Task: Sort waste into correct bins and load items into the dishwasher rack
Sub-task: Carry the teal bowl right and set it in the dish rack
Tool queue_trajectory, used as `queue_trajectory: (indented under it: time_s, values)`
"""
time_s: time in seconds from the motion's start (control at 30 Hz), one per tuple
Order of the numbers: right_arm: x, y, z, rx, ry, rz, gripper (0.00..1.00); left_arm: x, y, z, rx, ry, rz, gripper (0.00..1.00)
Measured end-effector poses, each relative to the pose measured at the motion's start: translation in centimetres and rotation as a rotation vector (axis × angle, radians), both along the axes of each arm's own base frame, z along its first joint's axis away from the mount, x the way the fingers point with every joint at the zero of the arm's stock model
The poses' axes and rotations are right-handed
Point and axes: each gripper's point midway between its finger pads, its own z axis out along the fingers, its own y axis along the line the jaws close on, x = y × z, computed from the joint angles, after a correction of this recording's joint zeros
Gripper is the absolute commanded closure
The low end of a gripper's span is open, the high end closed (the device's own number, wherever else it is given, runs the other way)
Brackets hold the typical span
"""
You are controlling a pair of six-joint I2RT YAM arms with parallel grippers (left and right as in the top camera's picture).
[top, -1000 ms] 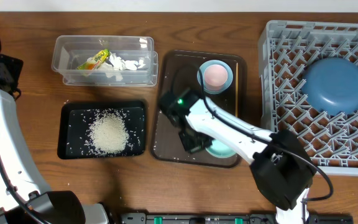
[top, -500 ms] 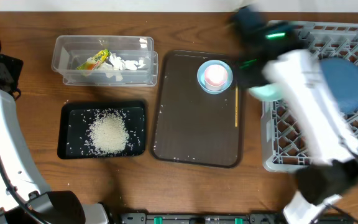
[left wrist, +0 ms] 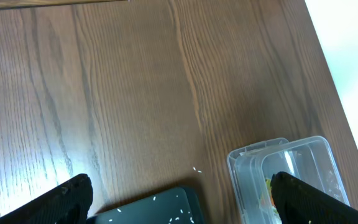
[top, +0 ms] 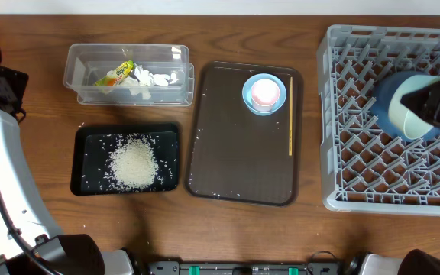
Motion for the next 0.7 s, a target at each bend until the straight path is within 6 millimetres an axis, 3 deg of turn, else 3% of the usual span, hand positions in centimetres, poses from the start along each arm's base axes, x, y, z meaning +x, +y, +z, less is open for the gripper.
queue_trajectory:
  time_s: [0.4, 0.53, 0.7]
  values:
    - [-0.1, -2.7, -8.8, 0.287, -0.016, 0.011, 0.99, 0.0, 0.0, 0.0, 0.0, 0.0, 0.0, 0.07]
    - [-0.4, -3.8, -11.1, 0.327, -0.031, -0.024, 0.99, 0.0, 0.0, 0.0, 0.0, 0.0, 0.0, 0.07]
    - [-0.9, -3.9, -14.0, 0.358, -0.028, -0.033, 0.99, 0.0, 0.0, 0.0, 0.0, 0.0, 0.0, 0.07]
